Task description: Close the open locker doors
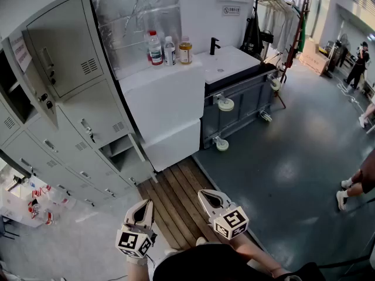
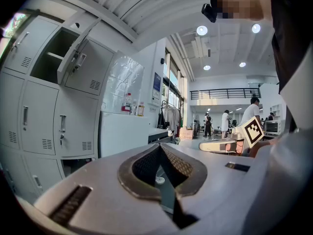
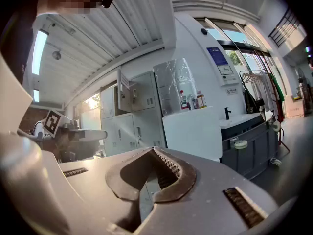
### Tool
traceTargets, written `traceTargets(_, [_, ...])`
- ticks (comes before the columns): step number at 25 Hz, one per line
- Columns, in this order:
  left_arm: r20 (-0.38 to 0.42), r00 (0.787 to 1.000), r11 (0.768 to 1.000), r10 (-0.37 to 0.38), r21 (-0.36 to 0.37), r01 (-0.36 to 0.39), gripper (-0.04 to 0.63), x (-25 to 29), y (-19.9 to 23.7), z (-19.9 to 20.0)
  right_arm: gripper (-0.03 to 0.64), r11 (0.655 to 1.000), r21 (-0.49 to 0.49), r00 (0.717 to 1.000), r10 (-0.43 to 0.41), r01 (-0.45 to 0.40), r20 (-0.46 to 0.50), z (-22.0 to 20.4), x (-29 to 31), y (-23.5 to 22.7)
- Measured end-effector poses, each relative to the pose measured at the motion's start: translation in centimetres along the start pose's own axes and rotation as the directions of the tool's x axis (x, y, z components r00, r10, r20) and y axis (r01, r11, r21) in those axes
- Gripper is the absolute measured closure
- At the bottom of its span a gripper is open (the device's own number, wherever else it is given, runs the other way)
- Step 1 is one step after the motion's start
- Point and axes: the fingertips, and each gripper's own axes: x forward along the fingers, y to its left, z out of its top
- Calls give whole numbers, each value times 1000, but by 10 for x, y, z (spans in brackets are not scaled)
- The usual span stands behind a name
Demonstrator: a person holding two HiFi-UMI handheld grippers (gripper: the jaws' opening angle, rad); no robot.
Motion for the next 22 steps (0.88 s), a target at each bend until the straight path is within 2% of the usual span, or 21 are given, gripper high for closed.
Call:
traceTargets(7, [-24,1000,999,-3,51,4,577,34,-32,-6,589,1000,-2,1000,9,-9,1,-5,-10,-36])
traceTargets(11, [-71,997,990,5,138,5,577,44,-40,-15,589,1000,25,1000,17,-17,9,-10,-10,-44])
traceTargets(16, [-90,996,989,21,147,-7,575,55,-25,-21,589,999,29,1000,15,-14,-14,-15,6,-50])
traceTargets(22, [-99,995,989,29,146,-14,575,73,14,-27,589,1000,27,1000,-2,3,-31,-18,45,-58])
